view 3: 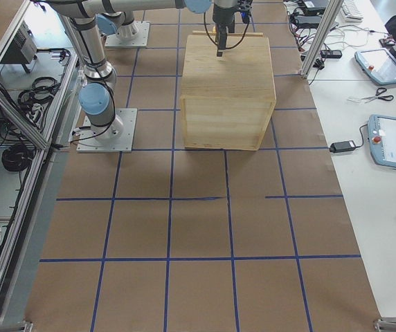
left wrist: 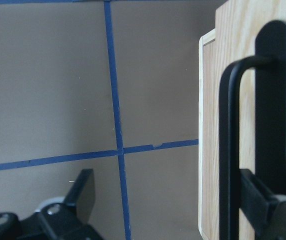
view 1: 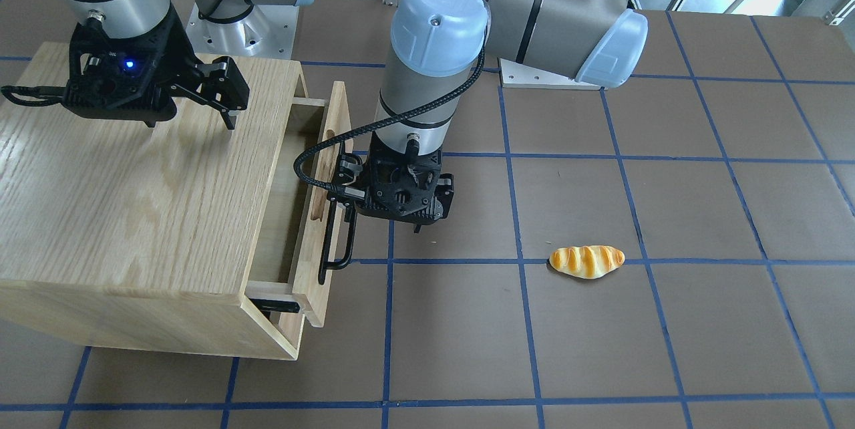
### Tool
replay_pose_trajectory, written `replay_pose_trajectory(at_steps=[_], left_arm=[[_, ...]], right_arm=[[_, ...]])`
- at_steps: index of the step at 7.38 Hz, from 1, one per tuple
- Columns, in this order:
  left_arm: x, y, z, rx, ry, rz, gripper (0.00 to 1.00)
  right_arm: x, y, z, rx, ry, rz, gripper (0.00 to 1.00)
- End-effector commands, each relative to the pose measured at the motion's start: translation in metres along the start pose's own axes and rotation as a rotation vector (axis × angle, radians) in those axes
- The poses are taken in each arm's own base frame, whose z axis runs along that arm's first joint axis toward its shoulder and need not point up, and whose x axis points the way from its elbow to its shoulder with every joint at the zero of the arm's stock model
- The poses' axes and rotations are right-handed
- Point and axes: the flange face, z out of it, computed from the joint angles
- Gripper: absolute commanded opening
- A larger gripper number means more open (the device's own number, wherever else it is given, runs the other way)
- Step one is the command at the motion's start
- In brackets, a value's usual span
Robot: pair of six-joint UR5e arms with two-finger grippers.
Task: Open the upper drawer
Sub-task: 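Pull the handle with the left gripper, sliding the upper drawer outward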
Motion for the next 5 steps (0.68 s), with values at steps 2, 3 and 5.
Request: replay_pose_trajectory(at_steps=[2, 3, 5], left_arm=[[-0.007, -0.002, 0.001, -0.001, -0.009, 0.004, 1.0], [-0.01, -0.004, 0.0, 0.002, -0.014, 0.0, 1.0], [-0.027, -0.012, -0.002, 0.008, -0.028, 0.02, 1.0]], right_arm=[[0.0, 0.0, 0.0, -0.001, 0.0, 0.001, 1.0], [0.0, 0.0, 0.0, -0.001, 0.0, -0.001, 1.0], [0.0, 0.0, 0.0, 0.001, 0.0, 0.001, 1.0]])
